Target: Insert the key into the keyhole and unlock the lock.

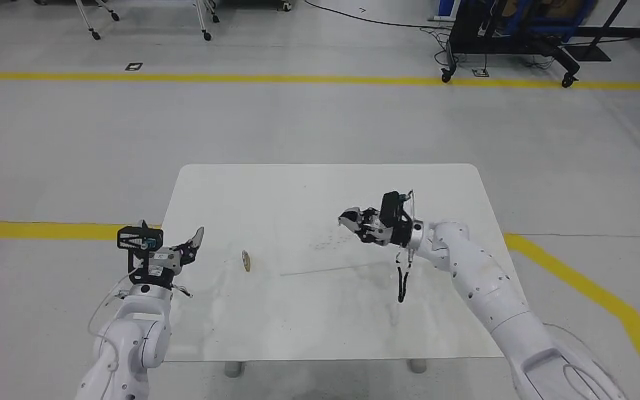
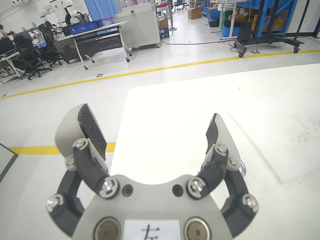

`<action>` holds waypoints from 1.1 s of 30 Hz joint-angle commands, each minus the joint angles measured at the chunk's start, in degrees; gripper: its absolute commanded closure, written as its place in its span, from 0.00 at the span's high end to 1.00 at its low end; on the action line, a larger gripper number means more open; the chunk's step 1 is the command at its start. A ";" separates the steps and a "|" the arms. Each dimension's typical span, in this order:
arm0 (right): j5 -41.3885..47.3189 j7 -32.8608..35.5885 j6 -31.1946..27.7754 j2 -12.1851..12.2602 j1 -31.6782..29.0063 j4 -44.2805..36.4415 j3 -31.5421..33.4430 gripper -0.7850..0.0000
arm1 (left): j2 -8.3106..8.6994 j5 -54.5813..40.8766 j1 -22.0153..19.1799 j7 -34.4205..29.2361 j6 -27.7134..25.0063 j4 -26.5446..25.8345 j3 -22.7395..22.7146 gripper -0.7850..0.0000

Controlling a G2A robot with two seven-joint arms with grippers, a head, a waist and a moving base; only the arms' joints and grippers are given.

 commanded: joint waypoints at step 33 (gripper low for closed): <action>47.11 -10.50 -0.03 -0.62 -1.67 0.27 -17.97 0.00 | 0.28 -63.75 -21.95 -30.12 -47.02 16.05 12.92 1.00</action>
